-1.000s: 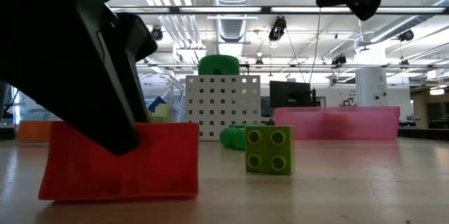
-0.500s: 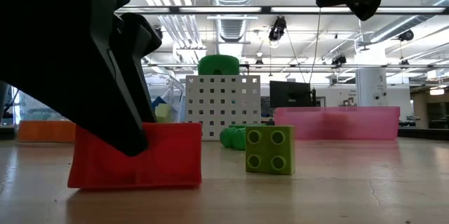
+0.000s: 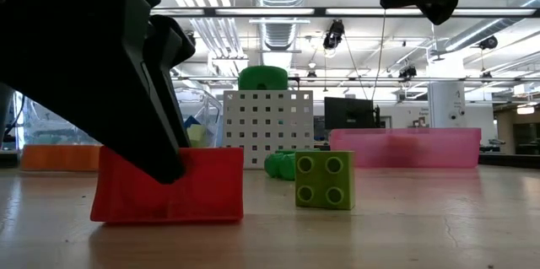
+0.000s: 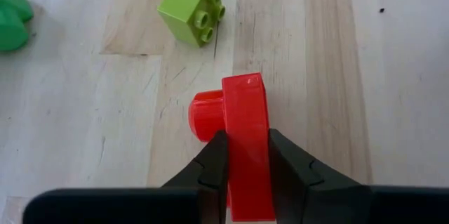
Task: Pick & Place Toys
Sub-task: Put the red game piece into the transparent bin
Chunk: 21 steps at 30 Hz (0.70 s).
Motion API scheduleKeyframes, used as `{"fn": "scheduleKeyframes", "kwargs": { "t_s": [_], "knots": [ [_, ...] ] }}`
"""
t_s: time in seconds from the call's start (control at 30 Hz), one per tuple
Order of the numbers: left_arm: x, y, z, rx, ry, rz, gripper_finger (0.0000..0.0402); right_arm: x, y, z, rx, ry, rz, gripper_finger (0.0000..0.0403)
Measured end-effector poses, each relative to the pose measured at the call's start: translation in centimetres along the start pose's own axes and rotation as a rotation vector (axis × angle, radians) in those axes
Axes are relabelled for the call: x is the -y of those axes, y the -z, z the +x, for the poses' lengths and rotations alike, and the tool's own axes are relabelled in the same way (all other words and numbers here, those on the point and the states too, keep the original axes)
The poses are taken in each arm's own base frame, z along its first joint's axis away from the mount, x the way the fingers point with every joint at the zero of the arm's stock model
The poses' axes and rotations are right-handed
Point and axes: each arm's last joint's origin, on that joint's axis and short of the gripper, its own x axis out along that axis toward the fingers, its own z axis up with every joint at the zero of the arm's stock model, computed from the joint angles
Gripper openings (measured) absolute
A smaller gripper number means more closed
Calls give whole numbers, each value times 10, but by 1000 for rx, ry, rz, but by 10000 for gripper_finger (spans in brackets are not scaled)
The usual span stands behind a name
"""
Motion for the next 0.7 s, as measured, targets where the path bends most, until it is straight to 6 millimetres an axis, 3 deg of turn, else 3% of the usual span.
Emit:
{"fn": "scheduleKeyframes", "kwargs": {
  "t_s": [0.4,0.7],
  "knots": [
    [-1,-2,-4,8,2,-17,65,0,0,0,0,0,0,8],
    [-16,-4,-29,-25,-42,-52,65,0,0,0,0,0,0,8]
  ]
}}
